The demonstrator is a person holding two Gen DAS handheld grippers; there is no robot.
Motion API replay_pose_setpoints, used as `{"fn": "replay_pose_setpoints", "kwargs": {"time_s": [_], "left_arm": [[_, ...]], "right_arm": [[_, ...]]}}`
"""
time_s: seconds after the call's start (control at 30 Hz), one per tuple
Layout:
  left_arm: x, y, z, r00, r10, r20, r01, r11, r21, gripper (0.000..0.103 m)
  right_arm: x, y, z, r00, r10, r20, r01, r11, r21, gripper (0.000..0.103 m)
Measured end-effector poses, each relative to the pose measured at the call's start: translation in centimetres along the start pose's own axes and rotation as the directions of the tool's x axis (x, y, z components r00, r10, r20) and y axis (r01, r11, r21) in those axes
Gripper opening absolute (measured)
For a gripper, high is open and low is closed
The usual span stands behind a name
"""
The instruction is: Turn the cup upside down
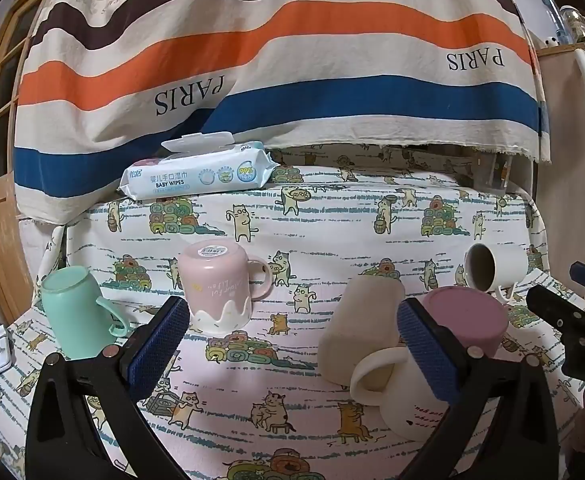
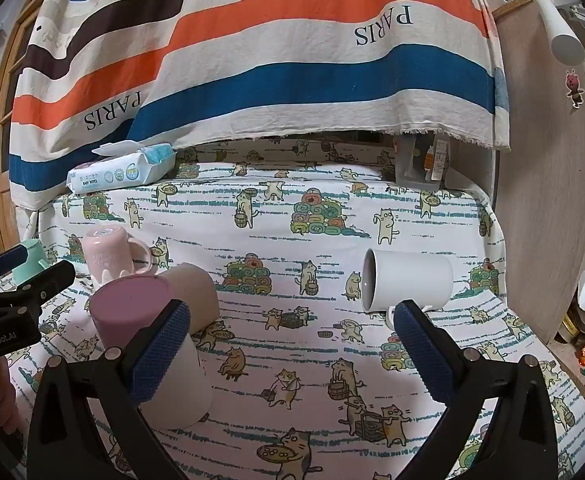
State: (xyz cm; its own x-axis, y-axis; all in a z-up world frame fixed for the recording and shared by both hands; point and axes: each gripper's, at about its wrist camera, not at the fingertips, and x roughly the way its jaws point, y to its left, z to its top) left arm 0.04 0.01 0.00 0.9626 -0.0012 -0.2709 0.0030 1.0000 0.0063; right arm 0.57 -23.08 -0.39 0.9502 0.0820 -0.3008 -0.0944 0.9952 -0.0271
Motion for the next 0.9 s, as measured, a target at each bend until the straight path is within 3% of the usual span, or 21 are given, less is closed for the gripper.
{"fn": "replay_pose_setpoints", "kwargs": {"time_s": [0.9], "left_arm": [[0.23,-0.20,-0.09,1.000,0.000,-0.011,0.000,1.000,0.009,0.103]], "right_arm": [[0.02,0.00,0.01,1.000,0.000,0.000,0.000,1.000,0.000,0.103]]}}
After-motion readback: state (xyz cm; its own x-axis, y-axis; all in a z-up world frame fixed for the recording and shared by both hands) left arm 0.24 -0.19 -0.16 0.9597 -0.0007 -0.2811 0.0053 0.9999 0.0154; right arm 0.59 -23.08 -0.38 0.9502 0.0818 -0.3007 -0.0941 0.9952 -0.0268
